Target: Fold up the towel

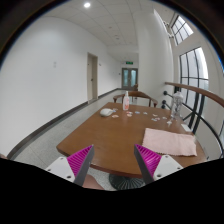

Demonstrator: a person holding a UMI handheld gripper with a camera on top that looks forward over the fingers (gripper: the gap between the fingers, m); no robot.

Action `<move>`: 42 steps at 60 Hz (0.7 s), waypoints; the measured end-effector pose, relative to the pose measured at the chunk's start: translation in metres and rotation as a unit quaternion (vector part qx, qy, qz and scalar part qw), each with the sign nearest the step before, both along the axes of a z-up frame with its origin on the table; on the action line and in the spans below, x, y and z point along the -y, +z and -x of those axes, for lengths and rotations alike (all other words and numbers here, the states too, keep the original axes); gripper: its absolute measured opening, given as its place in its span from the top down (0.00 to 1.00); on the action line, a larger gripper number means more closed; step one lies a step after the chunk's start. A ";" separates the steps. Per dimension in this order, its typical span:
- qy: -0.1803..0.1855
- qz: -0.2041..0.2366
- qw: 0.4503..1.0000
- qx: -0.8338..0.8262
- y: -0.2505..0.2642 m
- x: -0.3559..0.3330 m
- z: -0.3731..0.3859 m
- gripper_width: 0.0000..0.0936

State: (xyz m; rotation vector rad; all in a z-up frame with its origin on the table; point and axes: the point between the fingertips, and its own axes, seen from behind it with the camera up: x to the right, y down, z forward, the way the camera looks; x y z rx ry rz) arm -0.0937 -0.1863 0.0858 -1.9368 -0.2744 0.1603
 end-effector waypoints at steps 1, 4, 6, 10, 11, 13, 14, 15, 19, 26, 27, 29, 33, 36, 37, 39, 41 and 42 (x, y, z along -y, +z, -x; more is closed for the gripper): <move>-0.001 0.001 1.000 0.002 0.000 0.000 -0.001 0.11; -0.009 0.004 1.000 0.009 -0.004 -0.002 -0.008 0.10; -0.017 0.011 1.000 0.012 -0.009 -0.005 -0.014 0.10; -0.025 0.024 0.999 0.013 -0.019 -0.032 -0.030 0.11; -0.027 0.027 0.999 0.014 -0.021 -0.035 -0.032 0.10; -0.032 0.033 0.999 0.016 -0.024 -0.043 -0.037 0.11; -0.036 0.037 0.999 0.017 -0.026 -0.048 -0.040 0.10; -0.040 0.040 0.998 0.019 -0.027 -0.053 -0.043 0.11; -0.059 0.051 0.997 0.021 -0.033 -0.081 -0.067 0.11; -0.099 0.068 0.992 0.031 -0.047 -0.132 -0.103 0.13; -0.104 0.072 0.991 0.033 -0.051 -0.137 -0.107 0.14; -0.111 0.084 0.990 0.038 -0.059 -0.146 -0.113 0.16; -0.104 0.095 0.989 0.038 -0.070 -0.164 -0.113 0.22; -0.091 0.106 0.989 0.041 -0.079 -0.171 -0.107 0.25; -0.085 0.111 0.989 0.042 -0.083 -0.173 -0.104 0.35; -0.075 0.125 0.988 0.049 -0.094 -0.175 -0.100 0.51; -0.064 0.118 0.990 0.040 -0.091 -0.179 -0.094 0.68; -0.059 0.124 0.990 0.039 -0.094 -0.177 -0.092 0.76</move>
